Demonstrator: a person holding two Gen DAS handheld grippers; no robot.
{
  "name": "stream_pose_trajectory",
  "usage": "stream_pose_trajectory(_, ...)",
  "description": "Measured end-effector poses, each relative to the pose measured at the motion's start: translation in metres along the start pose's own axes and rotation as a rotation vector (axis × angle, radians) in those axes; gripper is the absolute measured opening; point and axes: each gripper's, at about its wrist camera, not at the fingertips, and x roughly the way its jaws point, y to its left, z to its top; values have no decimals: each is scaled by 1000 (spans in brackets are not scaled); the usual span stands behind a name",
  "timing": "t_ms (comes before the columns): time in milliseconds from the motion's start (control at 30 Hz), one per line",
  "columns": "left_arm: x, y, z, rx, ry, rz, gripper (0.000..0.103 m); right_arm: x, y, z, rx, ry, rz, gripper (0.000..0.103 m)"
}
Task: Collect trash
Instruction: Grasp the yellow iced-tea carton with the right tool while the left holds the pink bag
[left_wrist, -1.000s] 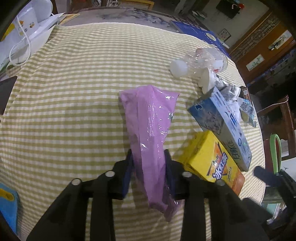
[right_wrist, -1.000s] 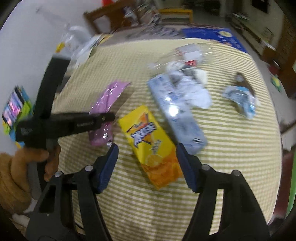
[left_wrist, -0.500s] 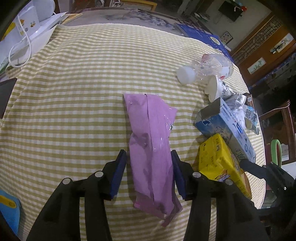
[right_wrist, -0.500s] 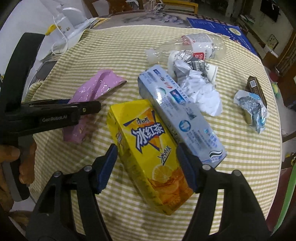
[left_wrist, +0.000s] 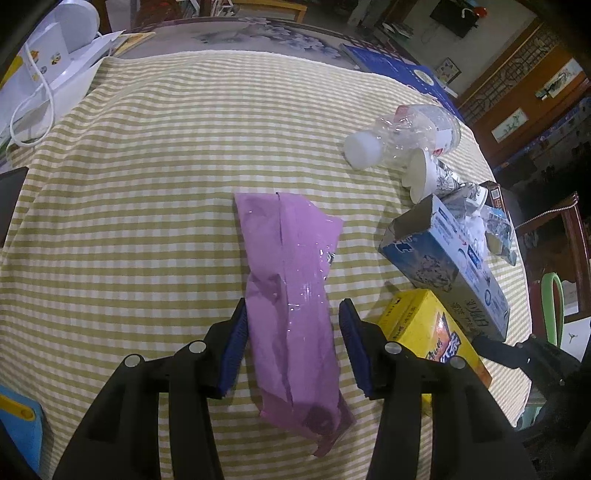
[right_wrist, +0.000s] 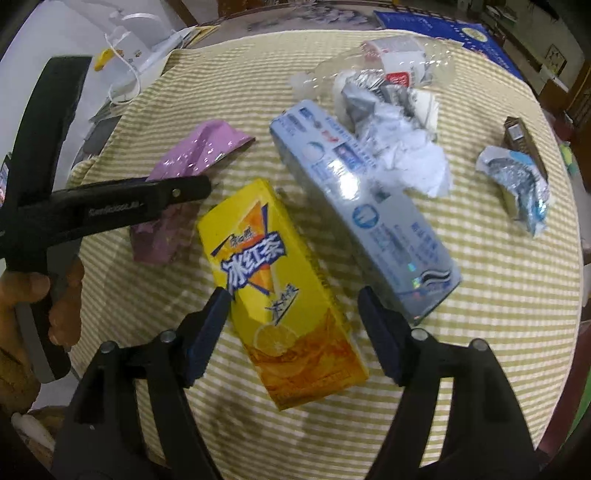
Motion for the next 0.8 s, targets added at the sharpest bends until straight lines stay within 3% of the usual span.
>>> stream_pose_trajectory(100,1,-2,1,5,-4,6,45,10,9,-3,-42,21,-32,72)
stream_pose_trajectory(167,3,-2,1,7,-2,11,42,10,7,-7,-40,15,-33,67)
stream_pose_trajectory(300,5,0,-1,2,6,11,24,4,5,-9,-30,-6,-22,66)
stream_pose_trajectory(567,-36,-10,-2,8,-116,4,20,-54,-8,-10,54,-198,20,65)
stream_pose_trajectory(800,-72,-36,-4,51,-196,-30,20,-117,-30,-19,171,-410,-11,65)
